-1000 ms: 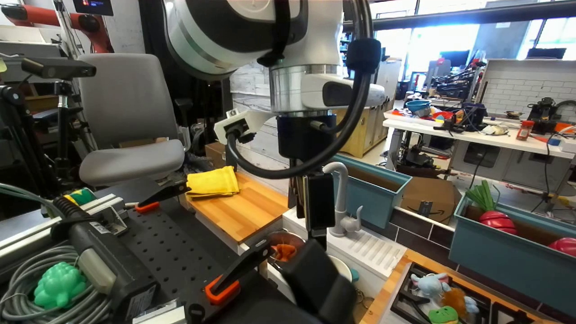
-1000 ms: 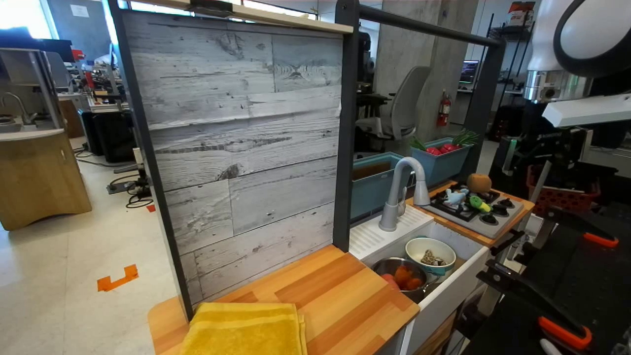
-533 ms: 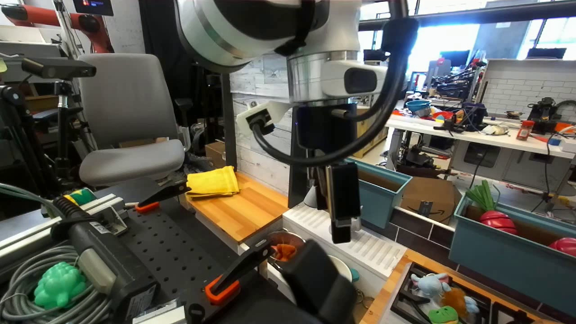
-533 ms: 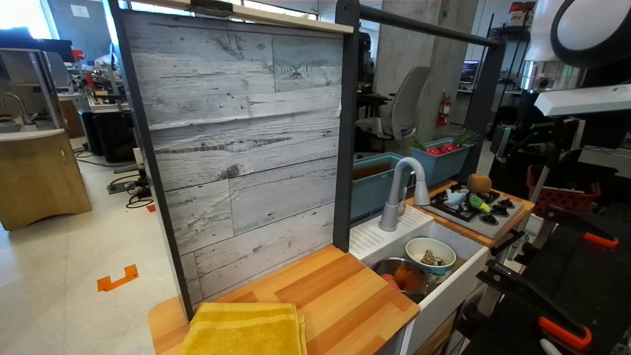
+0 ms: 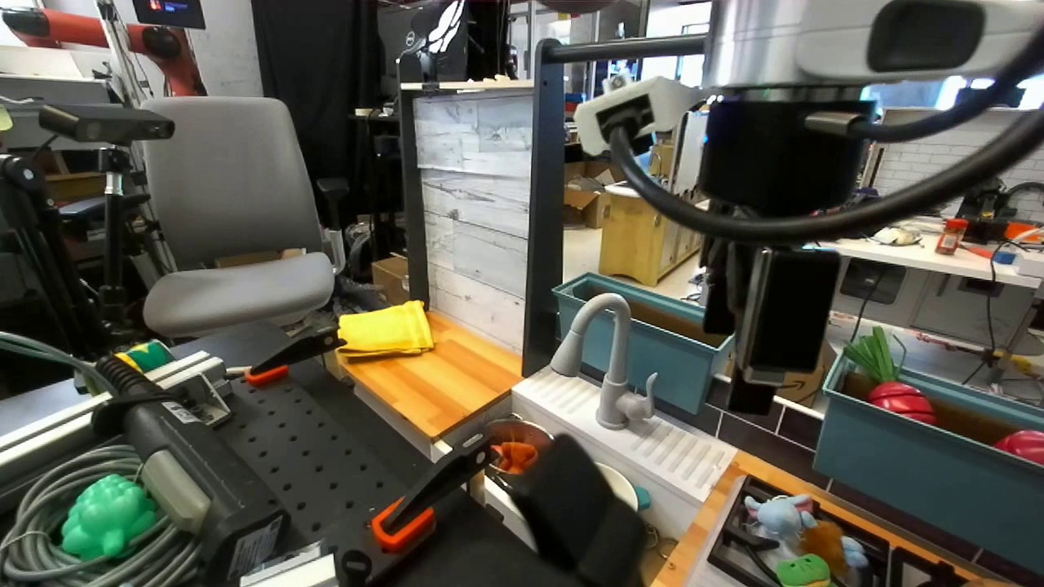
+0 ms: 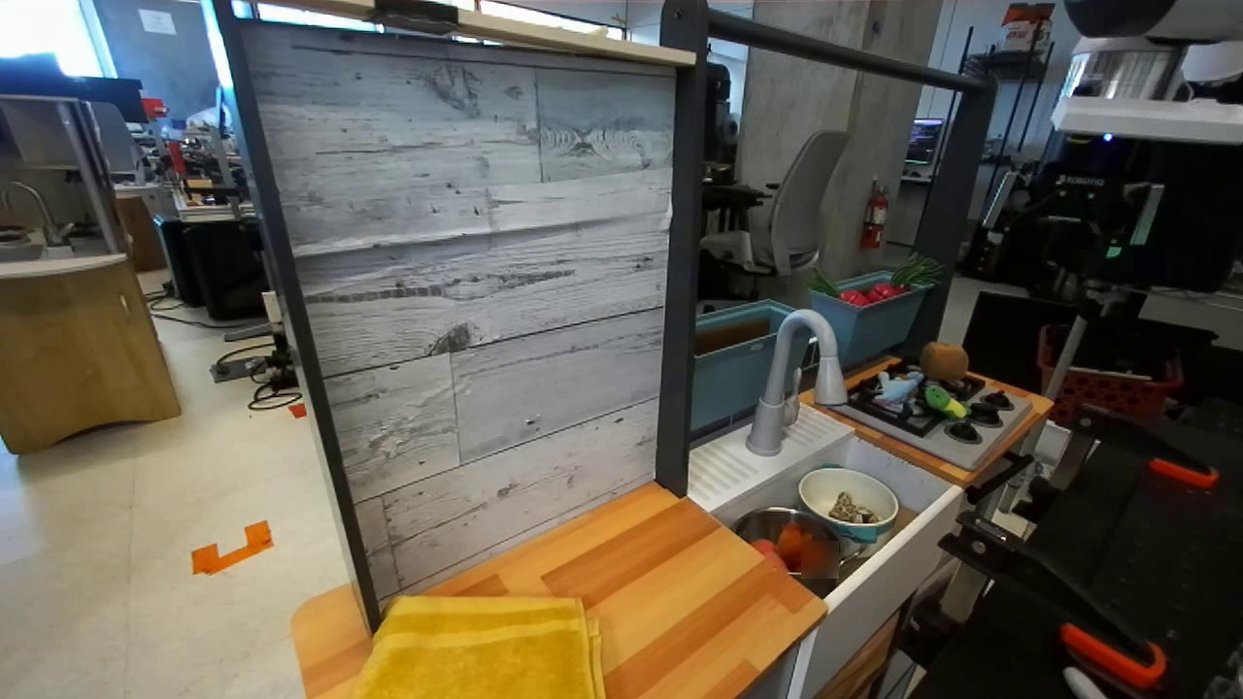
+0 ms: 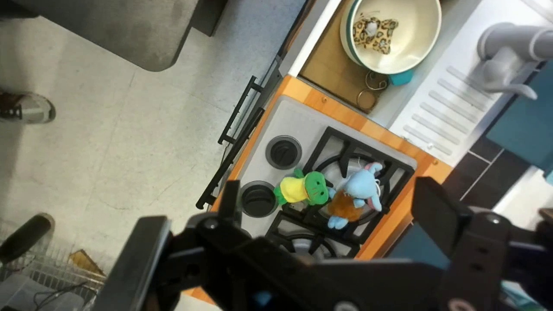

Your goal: Pick the objects on the counter and the stove and put them in the pots in the sink, then wipe the counter with the cloth

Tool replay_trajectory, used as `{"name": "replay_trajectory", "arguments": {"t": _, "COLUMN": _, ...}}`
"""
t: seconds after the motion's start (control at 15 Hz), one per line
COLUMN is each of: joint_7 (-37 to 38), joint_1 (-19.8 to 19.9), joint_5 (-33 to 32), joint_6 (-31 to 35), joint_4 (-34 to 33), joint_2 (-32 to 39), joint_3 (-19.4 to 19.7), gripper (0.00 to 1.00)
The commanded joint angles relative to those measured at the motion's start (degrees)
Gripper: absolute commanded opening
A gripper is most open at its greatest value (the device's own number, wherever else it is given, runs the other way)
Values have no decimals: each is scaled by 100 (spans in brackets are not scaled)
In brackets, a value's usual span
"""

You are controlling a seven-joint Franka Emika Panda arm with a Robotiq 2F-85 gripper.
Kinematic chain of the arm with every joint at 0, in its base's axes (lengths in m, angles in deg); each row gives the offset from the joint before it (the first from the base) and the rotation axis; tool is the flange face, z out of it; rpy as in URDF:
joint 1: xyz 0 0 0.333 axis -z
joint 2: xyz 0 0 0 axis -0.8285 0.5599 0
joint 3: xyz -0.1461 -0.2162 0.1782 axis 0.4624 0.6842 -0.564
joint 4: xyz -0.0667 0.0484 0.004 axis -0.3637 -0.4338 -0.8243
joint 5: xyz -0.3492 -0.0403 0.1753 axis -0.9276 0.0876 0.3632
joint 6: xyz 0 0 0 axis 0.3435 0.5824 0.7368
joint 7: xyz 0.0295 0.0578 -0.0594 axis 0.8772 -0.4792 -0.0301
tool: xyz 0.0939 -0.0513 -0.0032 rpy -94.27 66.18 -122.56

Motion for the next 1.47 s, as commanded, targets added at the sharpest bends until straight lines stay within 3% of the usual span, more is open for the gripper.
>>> {"name": "replay_trajectory", "arguments": {"t": 0.0, "joint_7": 15, "joint_1": 628, "joint_5": 673, "joint_6": -520, "joint_4": -730, "joint_2": 435, "joint_3": -366, "gripper": 100}}
{"name": "replay_trajectory", "arguments": {"t": 0.07, "joint_7": 13, "joint_1": 742, "joint_5": 837, "joint_6": -573, "joint_4": -883, "joint_2": 564, "joint_3": -434, "gripper": 100}}
{"name": "replay_trajectory", "arguments": {"t": 0.13, "joint_7": 51, "joint_1": 599, "joint_5": 437, "joint_6": -317, "joint_4": -442, "joint_2": 213, "joint_3": -334, "gripper": 100}}
{"name": "replay_trajectory", "arguments": {"t": 0.4, "joint_7": 62, "joint_1": 731, "joint_5": 628, "joint_6": -405, "joint_4": -748, "joint_2": 525, "joint_3": -411, "gripper": 100}}
{"name": "replay_trajectory", "arguments": {"t": 0.47, "joint_7": -234, "joint_1": 722, "joint_5": 282, "joint_6": -876, "joint_4": -1007, "joint_2": 650, "joint_3": -416, "gripper": 100}}
{"name": "replay_trajectory", "arguments": {"t": 1.0, "joint_7": -719, "joint_1": 674, "joint_5": -1597, "joint_6": -1735, "joint_4": -3324, "joint_2": 2027, "joint_3": -191, "gripper": 100}}
{"name": "replay_trajectory", "arguments": {"t": 1.07, "joint_7": -558, "joint_1": 720, "joint_5": -1301, "joint_6": -1365, "joint_4": -2614, "joint_2": 1576, "joint_3": -322, "gripper": 100}}
{"name": "replay_trajectory", "arguments": {"t": 1.4, "joint_7": -619, "joint_1": 721, "joint_5": -1533, "joint_6": -1549, "joint_4": -3186, "joint_2": 1993, "joint_3": -276, "gripper": 100}}
